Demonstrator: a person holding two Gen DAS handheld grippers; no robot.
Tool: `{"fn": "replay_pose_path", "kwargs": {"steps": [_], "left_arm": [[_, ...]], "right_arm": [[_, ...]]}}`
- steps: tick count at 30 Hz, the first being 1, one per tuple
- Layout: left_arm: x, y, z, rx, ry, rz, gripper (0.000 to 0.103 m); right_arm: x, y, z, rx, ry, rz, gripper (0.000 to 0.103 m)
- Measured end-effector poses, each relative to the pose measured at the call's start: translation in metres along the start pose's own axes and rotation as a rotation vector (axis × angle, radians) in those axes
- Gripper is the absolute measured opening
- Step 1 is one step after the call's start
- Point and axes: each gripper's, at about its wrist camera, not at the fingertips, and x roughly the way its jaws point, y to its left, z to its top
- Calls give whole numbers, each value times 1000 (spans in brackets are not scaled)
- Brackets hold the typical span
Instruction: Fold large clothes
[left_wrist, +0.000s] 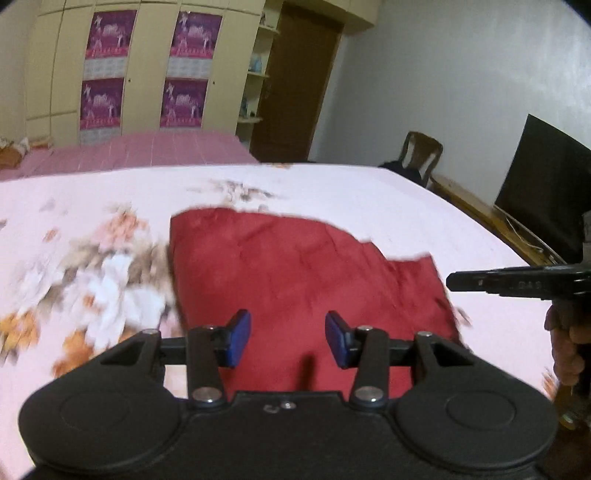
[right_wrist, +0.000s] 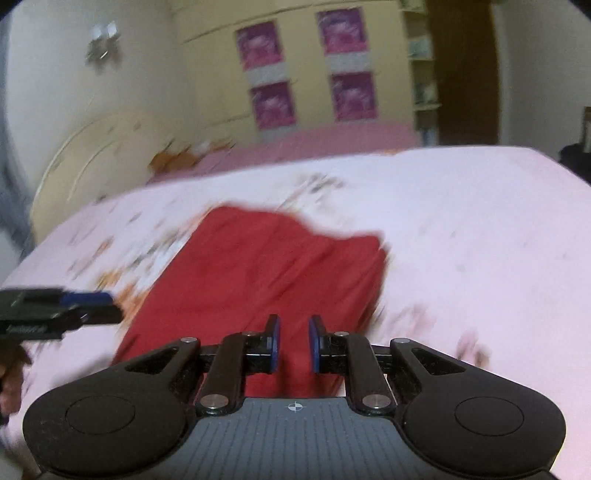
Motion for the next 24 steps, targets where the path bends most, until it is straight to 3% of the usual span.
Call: {"fn": "replay_pose_path", "kwargs": {"steps": [3, 8, 11, 15, 17, 20, 24], "left_arm": [[35, 7, 5, -9, 47, 18, 44], [56, 15, -8, -18, 109, 54, 46], [37, 12, -2, -9, 86, 67, 43], [27, 6, 1, 12, 61, 52, 45], [43, 5, -2, 16, 95, 66, 45], [53, 6, -5, 4, 101, 84, 47], [52, 1, -4, 18, 107, 102, 46]], "right_arm": [[35, -11, 11, -26, -2, -20, 15], [90, -43, -20, 26, 104, -69, 15], [74, -51, -16, 107, 72, -59, 15], [38, -40, -6, 87, -14, -16, 15], [44, -32, -6, 59, 6, 0, 15], [80, -34, -19, 65, 117, -44, 15], [87, -38, -21, 78, 139, -50, 15]]}}
